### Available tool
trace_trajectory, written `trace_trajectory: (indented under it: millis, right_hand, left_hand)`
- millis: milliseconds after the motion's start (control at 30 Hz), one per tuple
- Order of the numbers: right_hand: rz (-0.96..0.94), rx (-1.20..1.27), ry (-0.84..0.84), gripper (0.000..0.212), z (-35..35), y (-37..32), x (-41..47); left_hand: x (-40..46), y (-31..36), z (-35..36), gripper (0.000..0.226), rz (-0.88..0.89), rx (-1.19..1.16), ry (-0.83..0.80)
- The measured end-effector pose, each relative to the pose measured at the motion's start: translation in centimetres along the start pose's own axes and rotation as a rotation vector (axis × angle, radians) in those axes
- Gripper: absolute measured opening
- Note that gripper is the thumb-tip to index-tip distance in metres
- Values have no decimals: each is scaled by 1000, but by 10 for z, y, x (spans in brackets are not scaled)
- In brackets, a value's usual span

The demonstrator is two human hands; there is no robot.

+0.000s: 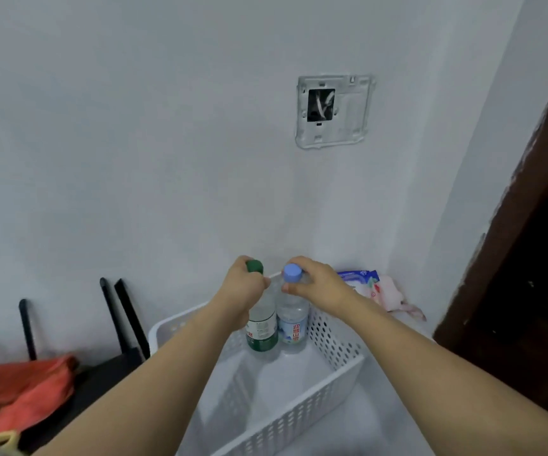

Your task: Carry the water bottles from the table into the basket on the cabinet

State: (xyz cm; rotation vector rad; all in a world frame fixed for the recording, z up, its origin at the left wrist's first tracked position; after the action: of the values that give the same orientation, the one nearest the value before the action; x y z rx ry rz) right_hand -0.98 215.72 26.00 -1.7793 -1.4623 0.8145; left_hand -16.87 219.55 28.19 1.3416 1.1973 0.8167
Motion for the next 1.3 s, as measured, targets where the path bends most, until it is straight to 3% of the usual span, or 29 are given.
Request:
trace_trajectory:
  millis: [167,433,600,667,1000,1100,1200,1300]
  right_hand:
    - [39,70,23,37,2,10,14]
    - [44,88,68,37,1,16,9]
    - [91,-16,-9,71,-4,8,-15]
    - [113,-60,-18,75,-11,3,-28]
    - [159,-107,209,65,-71,-24,-111]
    - [147,-172,280,63,-83,-31,-139]
    - [175,-253,376,63,-100,-37,-179]
    - [240,-342,490,64,-131,-36,-245]
  left_hand:
    - [8,-16,2,25,64,89,11]
    - [9,-21,8,19,118,231,-140]
    - [0,-13,5,30,141,292,-119]
    - [-5,-4,4,42,166,354,-108]
    - [-52,70,23,37,782,903,-16]
    - [-69,77,31,36,924,944,-8]
    - [-86,90,62,40,1100,963,-109]
    - [-120,107,121,60,1234,981,-293]
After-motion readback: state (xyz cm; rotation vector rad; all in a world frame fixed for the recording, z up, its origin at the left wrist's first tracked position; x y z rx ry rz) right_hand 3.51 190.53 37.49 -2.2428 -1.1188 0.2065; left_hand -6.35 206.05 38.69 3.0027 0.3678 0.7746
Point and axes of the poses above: each hand's wrist, its own x-axis towards the middle knuckle, its own z-axis out of the palm, y = z × x, the point moved 1 cm from there along x, towards the middle knuckle, and after that the axes turned 7 degrees about z, right-handed, at the moved point
